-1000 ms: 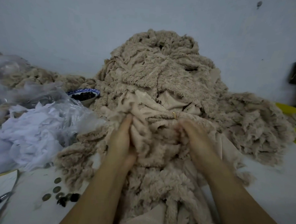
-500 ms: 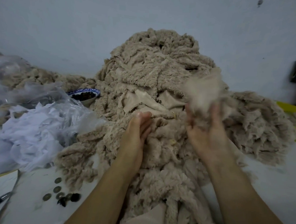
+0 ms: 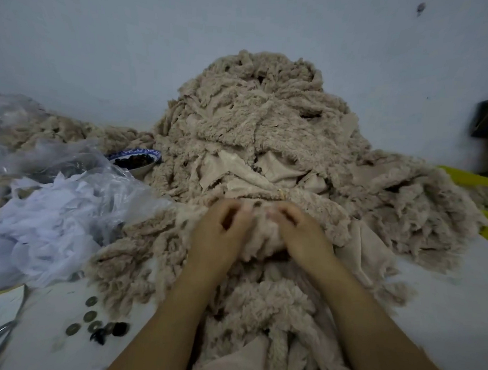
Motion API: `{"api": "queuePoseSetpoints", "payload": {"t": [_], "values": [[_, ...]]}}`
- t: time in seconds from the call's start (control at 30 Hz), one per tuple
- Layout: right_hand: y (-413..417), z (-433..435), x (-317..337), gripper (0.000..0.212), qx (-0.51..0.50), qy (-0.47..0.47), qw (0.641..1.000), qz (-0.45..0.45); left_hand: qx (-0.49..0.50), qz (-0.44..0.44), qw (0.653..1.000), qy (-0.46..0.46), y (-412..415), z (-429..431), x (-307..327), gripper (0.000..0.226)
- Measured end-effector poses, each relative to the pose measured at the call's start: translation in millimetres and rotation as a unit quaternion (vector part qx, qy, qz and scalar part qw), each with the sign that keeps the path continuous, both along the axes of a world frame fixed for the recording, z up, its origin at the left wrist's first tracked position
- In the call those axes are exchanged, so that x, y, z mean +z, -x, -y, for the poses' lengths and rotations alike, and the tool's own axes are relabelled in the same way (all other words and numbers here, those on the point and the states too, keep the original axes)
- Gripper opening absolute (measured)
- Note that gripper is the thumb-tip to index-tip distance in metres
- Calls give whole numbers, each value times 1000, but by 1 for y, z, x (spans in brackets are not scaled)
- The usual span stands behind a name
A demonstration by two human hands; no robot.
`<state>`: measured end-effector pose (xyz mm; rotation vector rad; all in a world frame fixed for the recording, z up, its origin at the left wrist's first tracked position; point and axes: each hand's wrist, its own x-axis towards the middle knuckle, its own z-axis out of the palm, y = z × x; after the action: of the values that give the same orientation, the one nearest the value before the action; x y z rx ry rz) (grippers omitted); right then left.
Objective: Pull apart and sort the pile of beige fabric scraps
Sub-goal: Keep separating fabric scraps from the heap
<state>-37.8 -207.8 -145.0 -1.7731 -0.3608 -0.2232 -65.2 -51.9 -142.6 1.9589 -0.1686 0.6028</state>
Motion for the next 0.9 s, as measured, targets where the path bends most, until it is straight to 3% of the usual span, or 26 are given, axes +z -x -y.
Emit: {"api": "queuePoseSetpoints", "payload": {"t": [0.07,0.13,0.23,0.3,0.43,0.53,0.6,0.67,0.77,0.9], "values": [[-3,9,6,33,-34,-167,984,-52,-34,-16,990,-133,-4,0,-6,36],[-6,13,10,41,-24,-299,950,-88,-31,-24,980,-197,-9,-1,-11,31],[-9,14,10,31,12,-384,914,-129,-9,-14,991,-135,-7,-1,-9,13],[-10,12,10,20,15,-387,908,-160,0,-17,1000,-11,-3,-1,-4,26],[-4,9,11,41,60,-391,898,-194,-68,-90,970,217,0,3,-1,37],[9,4,15,54,153,-308,918,-199,-27,-67,986,151,1,7,-1,42],[16,-3,12,38,168,-162,959,-159,-26,-45,990,135,1,8,-2,44],[16,-9,8,20,113,-77,984,-116,-29,-34,989,141,1,7,-2,41],[6,-9,0,18,-16,-96,990,-102,-14,-50,989,141,1,13,-2,27],[5,-11,-5,7,-93,-127,982,-102,17,-41,997,70,-12,32,18,10]]}}
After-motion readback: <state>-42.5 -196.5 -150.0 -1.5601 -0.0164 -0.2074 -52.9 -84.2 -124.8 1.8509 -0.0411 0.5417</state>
